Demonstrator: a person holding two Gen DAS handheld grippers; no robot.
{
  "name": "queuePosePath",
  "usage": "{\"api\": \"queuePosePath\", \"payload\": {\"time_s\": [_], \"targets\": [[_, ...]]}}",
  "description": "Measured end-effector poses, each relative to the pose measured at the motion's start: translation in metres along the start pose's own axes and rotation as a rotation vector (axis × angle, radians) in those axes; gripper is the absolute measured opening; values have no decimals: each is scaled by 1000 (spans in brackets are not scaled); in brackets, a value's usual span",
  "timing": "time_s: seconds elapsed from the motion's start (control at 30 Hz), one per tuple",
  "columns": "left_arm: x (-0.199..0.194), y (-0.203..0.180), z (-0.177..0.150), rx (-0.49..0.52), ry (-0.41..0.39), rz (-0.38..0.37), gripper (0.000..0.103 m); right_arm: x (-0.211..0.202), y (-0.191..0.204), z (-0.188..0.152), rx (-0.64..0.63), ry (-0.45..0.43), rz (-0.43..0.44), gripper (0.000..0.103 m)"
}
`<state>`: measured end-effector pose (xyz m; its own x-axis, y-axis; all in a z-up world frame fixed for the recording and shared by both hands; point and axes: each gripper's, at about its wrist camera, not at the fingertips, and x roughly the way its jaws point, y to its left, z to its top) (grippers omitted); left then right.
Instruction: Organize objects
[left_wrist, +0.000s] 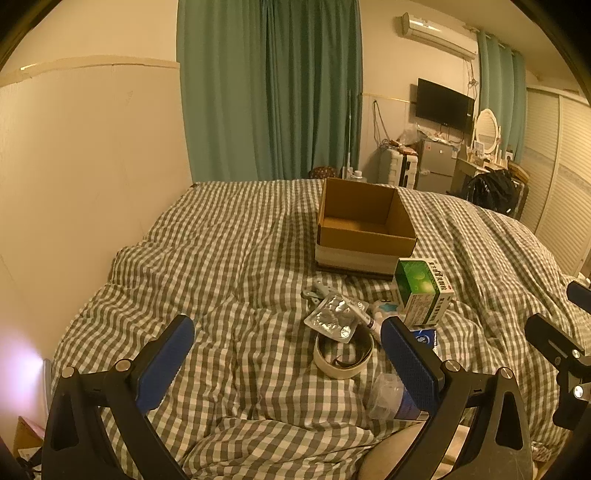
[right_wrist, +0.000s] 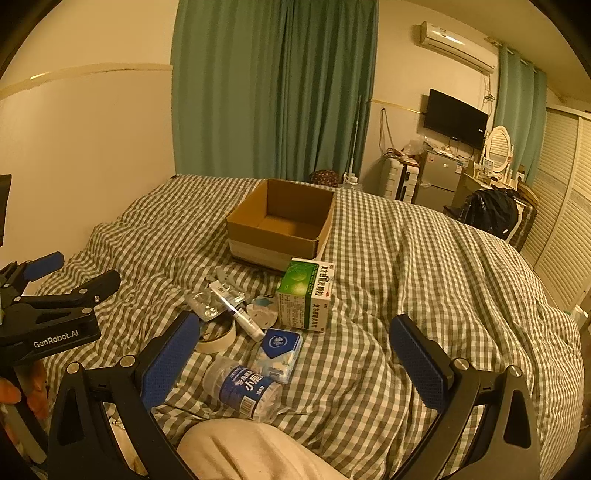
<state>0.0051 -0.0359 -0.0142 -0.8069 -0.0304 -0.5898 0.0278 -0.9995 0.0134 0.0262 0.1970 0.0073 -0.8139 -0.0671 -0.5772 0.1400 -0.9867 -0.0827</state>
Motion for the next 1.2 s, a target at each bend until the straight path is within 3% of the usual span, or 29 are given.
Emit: {"api": "queuePosePath", "payload": {"time_s": [0.3,0.53,0.73,0.97,1.0,1.2], "targets": [[15,10,-9,-2,28,0,103,24,14,-8,-5,63,41,103],[57,23,-42,0,160,50,103,99,36,-55,21,319,115,103],[78,27,-61,-2,225,60,103,149,48,-76,24,486,105,103],[95,23,-65,26,251,69,103,176,48,-77,51,541,126,102],[98,23,-65,29,255,71,103,179,46,-77,56,543,126,99],[107,15,-68,56,280,56,103,159,26,-71,90,442,143,97]]}}
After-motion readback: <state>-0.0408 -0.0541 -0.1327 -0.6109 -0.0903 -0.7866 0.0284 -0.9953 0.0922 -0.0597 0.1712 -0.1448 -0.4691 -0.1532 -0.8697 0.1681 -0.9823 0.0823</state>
